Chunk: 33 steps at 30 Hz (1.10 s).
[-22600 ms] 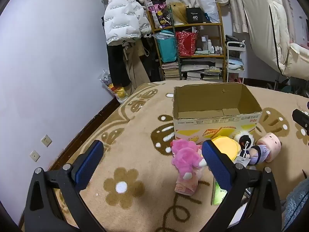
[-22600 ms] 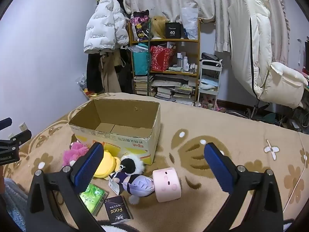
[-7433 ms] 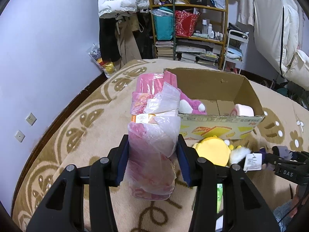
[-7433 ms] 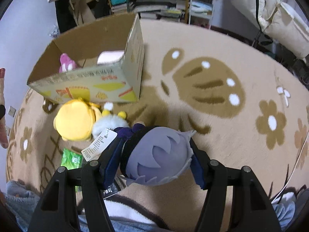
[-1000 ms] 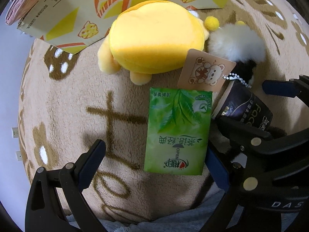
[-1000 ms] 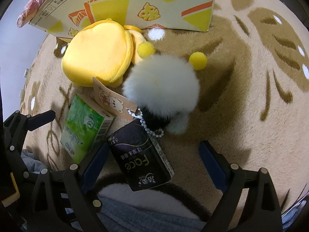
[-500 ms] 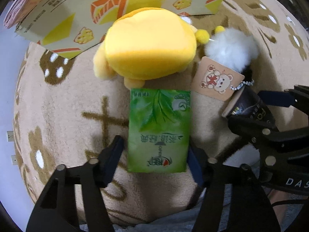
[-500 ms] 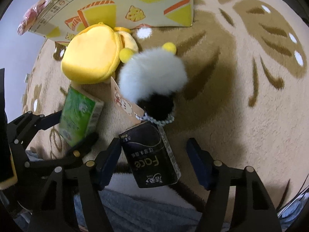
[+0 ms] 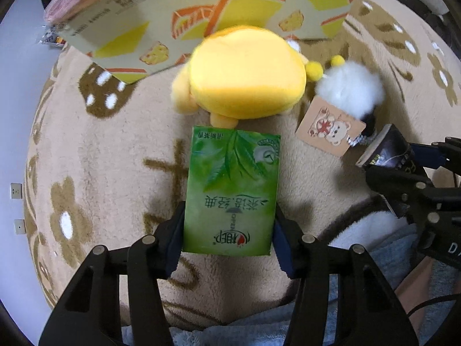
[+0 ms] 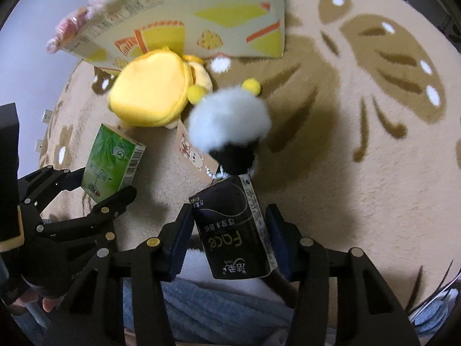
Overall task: Organize soft objects
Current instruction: 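Close left tool on green packet while right tool grips black packet, lift both, then carry green packet over box with left tool while right tool carries black packet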
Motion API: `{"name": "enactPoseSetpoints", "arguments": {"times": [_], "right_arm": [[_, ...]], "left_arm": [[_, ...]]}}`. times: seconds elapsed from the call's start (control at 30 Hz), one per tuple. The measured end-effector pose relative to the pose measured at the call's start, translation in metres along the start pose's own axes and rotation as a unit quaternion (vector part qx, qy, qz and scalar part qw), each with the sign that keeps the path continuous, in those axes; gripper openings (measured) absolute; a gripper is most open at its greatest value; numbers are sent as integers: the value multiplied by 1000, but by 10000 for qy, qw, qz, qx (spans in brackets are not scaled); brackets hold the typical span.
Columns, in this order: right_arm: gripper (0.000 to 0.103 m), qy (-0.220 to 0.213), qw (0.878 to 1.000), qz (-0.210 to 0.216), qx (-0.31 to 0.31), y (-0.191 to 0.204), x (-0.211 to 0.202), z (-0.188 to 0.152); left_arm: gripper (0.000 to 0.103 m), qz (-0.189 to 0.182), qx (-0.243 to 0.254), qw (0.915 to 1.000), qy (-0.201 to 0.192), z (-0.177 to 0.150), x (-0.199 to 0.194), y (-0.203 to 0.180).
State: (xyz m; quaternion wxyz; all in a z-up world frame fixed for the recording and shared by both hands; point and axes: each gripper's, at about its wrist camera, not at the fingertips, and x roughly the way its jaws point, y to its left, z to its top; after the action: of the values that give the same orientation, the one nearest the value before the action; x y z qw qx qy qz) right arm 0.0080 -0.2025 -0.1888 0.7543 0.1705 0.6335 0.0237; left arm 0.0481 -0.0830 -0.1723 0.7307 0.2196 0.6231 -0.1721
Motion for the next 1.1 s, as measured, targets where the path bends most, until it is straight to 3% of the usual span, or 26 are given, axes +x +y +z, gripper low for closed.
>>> {"name": "enactPoseSetpoints", "arguments": {"times": [0.23, 0.43, 0.6, 0.77, 1.1], "right_arm": [[53, -559, 9984, 15, -71, -4, -30, 1], [53, -1348, 9904, 80, -306, 3, -61, 0], [52, -2117, 9764, 124, -404, 7, -89, 0], [52, -2909, 9551, 99, -564, 16, -114, 5], [52, -3620, 9298, 166, -635, 20, -139, 26]], "left_arm": [[53, 123, -312, 9979, -562, -13, -36, 13], [53, 196, -687, 9890, -1299, -13, -77, 25], [53, 304, -873, 9783, -1853, -11, -108, 27], [53, 459, -936, 9669, -2328, -12, -128, 24], [53, 629, -1060, 9418, -3127, 13, -157, 37]]}}
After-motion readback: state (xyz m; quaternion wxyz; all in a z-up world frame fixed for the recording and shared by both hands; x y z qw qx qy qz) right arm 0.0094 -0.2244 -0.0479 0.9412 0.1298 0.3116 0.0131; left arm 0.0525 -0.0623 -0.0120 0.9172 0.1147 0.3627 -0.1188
